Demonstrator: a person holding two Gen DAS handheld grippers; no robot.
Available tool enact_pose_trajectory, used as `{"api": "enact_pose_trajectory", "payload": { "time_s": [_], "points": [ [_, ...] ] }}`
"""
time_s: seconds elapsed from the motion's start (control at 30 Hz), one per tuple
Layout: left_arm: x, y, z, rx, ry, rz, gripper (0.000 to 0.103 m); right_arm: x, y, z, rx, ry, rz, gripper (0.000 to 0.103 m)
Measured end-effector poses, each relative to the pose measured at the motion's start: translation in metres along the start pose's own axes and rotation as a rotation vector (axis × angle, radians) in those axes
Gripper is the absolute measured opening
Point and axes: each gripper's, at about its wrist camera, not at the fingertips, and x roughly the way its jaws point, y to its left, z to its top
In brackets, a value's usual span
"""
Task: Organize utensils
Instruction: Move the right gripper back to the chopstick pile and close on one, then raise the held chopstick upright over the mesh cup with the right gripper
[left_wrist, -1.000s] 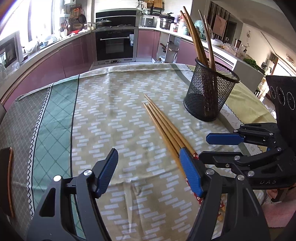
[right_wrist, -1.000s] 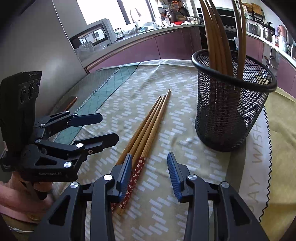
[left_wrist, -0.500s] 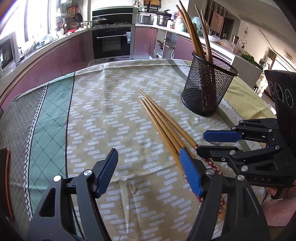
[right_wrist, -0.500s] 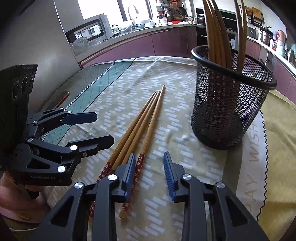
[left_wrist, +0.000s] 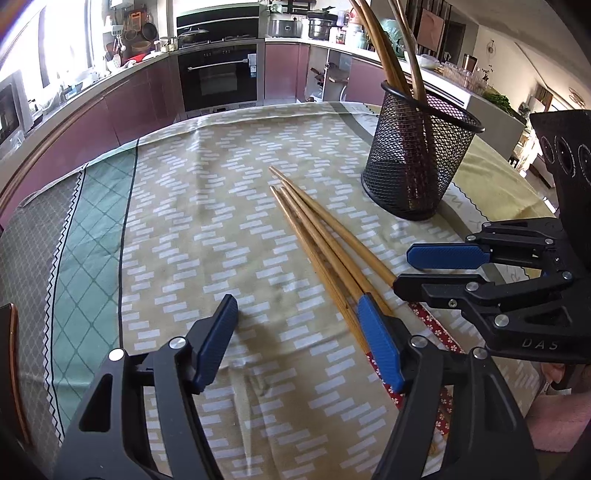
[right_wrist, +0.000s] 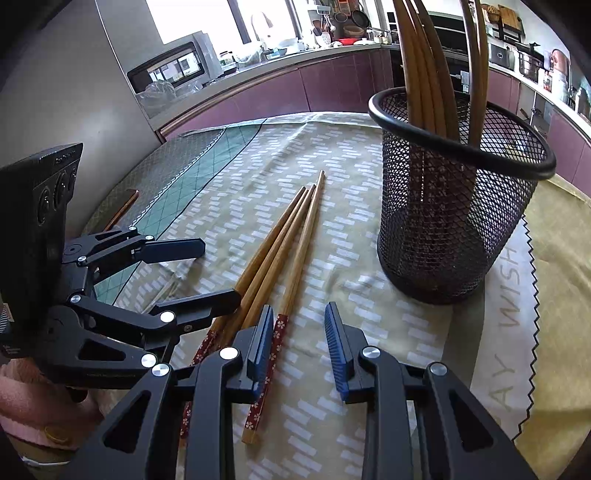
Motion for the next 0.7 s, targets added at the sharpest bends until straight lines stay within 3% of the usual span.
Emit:
{"api": "enact_pose_trajectory", "payload": {
  "time_s": [0.4,0.57,0.7],
  "points": [
    [0.005,0.007,0.007,0.014,0.005,0.030,0.040,0.016,0.013,0.015,-0.043,-0.014,-0.056,0.027],
    [0.010,0.010,0.013,-0.002,0.003,0.030,0.029,0.021,0.013,0.020,-0.045,-0.025,-0.081,0.020],
    [0.012,0.012,0.016,-0.027,0.001,0.020,0.015,0.021,0.006,0.022,-0.002,-0.031,-0.068,0.008]
  ]
}}
